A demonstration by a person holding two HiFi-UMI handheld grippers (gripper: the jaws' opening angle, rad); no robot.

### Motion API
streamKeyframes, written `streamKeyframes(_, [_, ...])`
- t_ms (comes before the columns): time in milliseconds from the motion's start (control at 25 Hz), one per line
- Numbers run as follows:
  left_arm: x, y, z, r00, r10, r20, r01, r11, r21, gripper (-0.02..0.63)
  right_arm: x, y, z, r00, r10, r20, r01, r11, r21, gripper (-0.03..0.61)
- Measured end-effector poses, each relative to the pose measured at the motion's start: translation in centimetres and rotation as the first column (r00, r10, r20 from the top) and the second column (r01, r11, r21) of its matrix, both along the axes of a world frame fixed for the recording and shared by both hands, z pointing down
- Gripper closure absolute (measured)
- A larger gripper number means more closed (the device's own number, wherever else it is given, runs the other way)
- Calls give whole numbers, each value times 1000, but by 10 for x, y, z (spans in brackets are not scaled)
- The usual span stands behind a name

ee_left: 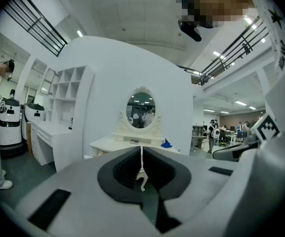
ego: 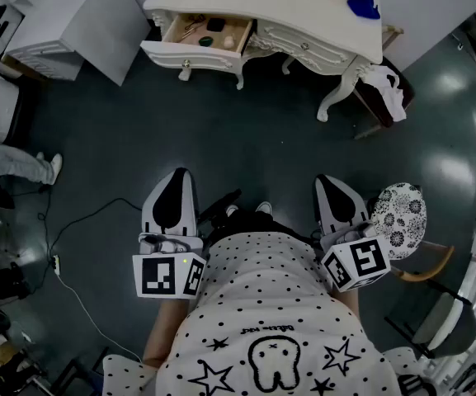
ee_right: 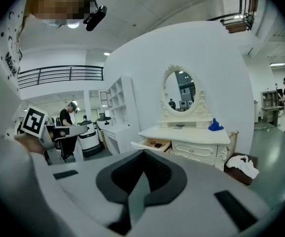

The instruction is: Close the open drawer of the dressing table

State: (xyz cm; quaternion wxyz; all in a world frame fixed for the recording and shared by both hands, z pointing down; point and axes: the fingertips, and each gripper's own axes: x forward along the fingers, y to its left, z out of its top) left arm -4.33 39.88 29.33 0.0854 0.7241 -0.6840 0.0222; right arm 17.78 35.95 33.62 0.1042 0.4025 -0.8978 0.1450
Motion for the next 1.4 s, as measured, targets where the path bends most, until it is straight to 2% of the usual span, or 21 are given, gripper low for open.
streamKeyframes(560, [3, 7, 5, 1000, -18, 6, 18, 1000, -3, 591, 10, 5, 8, 1000, 1, 3, -1, 1000, -8, 569])
streamKeyframes(840, [0, 2, 7, 1000, -19, 17, 19, 1000, -19, 591, 21, 1, 9, 998, 46, 32, -46, 999, -10, 569])
streamKeyframes(1120, [-7, -26, 14, 1000, 11, 10, -11, 1000, -29, 591, 20, -14, 19, 996, 88, 7, -88, 995, -37, 569])
streamKeyframes(1400, [-20, -82, 16, 997, 71, -24, -72, 996, -48, 592, 4, -57, 18, 990, 135, -28, -137, 987, -83, 569])
